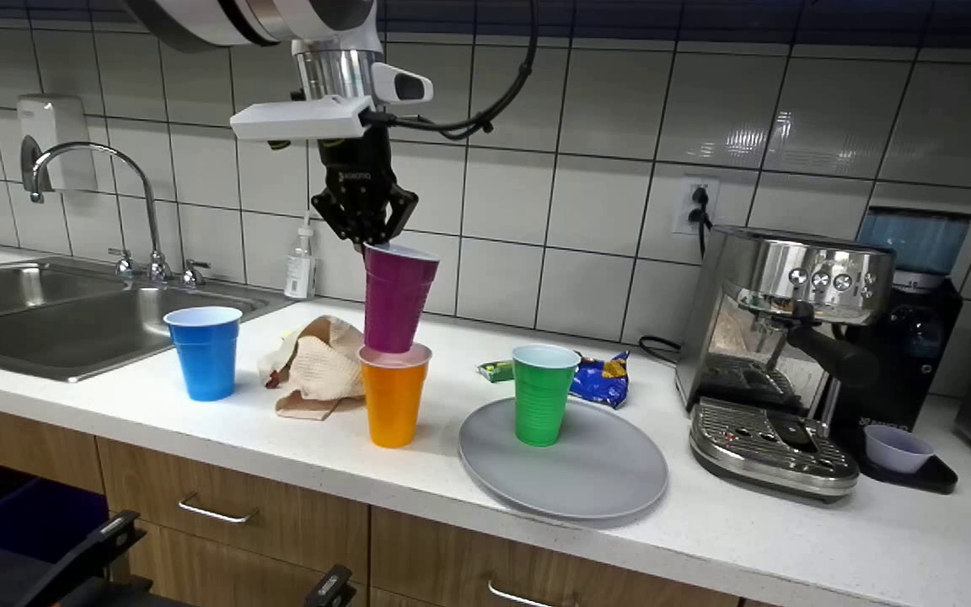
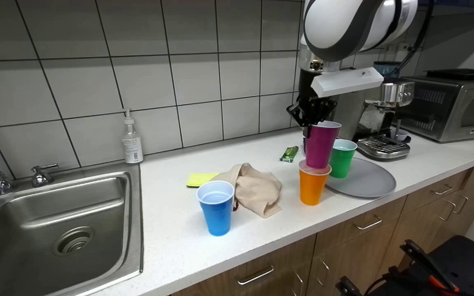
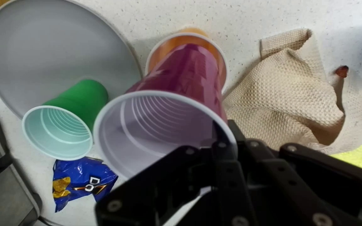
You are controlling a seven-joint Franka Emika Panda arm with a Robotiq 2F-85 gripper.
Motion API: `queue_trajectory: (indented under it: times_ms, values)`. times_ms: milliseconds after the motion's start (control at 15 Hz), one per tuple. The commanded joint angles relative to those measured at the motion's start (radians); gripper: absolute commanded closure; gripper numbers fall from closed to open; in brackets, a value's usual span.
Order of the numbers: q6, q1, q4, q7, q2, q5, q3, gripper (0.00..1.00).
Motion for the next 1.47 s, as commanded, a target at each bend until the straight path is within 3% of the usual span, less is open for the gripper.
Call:
queue_trajectory:
  times_ms: [0,1400]
  values:
    - [-0.012,-0.033,0.005,0.047,0.008,-0.049,0.030,0.99]
    - [0.022,-0.011,0.115,0.103,0.211,-0.104,0.020,0.99]
